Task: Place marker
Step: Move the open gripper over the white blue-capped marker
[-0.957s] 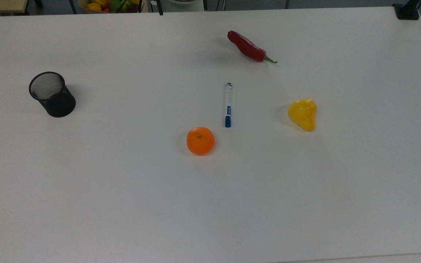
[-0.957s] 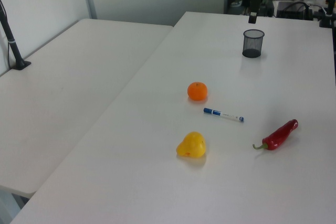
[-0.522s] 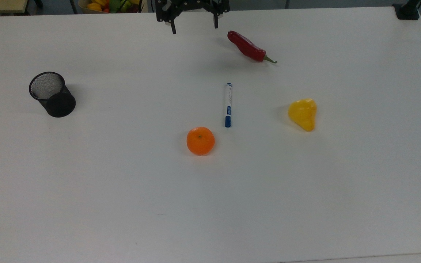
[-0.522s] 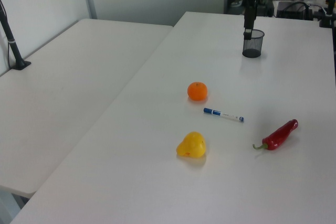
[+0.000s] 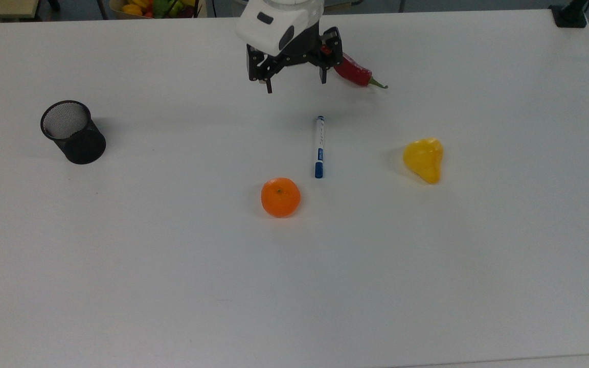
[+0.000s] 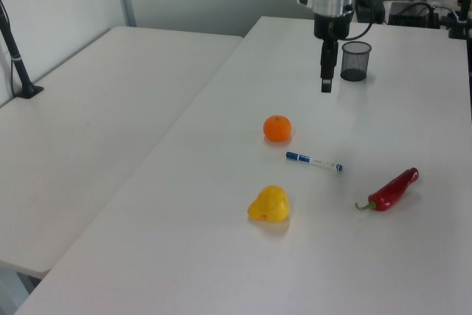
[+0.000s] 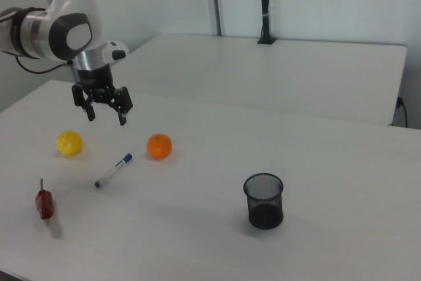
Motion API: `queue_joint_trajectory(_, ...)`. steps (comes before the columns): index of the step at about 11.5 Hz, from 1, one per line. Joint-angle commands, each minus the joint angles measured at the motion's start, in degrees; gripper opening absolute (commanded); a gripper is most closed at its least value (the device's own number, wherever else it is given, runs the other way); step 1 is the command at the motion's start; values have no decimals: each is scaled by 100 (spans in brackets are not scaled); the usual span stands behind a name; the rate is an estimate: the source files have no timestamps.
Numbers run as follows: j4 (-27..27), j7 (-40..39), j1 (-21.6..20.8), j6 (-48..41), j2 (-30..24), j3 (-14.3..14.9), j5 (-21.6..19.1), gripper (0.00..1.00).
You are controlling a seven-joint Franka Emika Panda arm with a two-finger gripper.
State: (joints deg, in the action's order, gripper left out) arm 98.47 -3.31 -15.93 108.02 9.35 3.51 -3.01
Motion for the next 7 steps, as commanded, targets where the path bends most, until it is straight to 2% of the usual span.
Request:
queue_joint_trajectory(1,32,-99,-156,219,259,97,73,100)
queue_joint_trajectory(7,190,-29,-358,1053,743,97,90,100)
